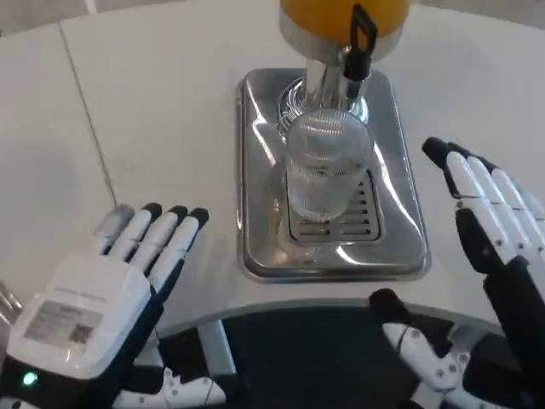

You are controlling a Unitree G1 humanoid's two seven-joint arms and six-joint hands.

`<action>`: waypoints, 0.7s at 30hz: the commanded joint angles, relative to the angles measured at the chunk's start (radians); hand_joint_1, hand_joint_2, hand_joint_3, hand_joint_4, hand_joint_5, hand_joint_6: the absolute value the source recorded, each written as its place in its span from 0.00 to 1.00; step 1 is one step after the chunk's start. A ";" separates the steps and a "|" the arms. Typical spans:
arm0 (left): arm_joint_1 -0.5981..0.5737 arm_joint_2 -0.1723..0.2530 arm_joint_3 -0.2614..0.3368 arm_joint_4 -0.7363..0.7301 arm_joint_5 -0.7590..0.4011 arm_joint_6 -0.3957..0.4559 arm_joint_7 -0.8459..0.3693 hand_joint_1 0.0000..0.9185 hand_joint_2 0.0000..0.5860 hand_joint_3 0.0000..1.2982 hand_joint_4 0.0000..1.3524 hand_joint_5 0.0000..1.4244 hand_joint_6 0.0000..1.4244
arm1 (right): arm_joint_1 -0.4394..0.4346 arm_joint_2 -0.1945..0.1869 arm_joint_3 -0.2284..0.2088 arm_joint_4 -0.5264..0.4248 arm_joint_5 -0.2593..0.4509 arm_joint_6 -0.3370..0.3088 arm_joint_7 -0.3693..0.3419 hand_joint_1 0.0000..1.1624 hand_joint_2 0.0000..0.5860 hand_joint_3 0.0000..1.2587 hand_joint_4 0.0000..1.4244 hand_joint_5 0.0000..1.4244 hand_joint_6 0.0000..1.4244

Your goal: Grasp the cup under the faucet to collect the drink, then remove the cup.

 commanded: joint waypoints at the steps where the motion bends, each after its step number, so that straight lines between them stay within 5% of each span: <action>1: 0.056 -0.026 0.011 -0.017 0.016 -0.018 0.043 0.00 0.02 0.00 0.00 0.00 0.00 | -0.092 0.148 0.091 -0.009 0.002 0.130 -0.017 0.37 0.70 0.00 0.00 0.00 0.00; 7: 0.078 -0.043 0.002 -0.023 0.017 -0.031 0.048 0.00 0.04 0.00 0.00 0.00 0.00 | -0.243 0.127 0.164 -0.008 -0.009 0.311 -0.042 0.25 0.81 0.00 0.00 0.00 0.00; 15: 0.081 -0.043 0.008 -0.007 -0.005 -0.050 0.031 0.00 0.05 0.00 0.00 0.00 0.00 | -0.560 0.026 0.129 0.108 0.085 0.500 -0.114 0.19 0.82 0.00 0.00 0.00 0.00; 21: 0.093 -0.050 0.018 -0.004 -0.008 -0.051 0.029 0.00 0.06 0.00 0.00 0.00 0.00 | -0.682 -0.022 0.117 0.173 0.114 0.552 -0.127 0.17 0.80 0.00 0.00 0.00 0.00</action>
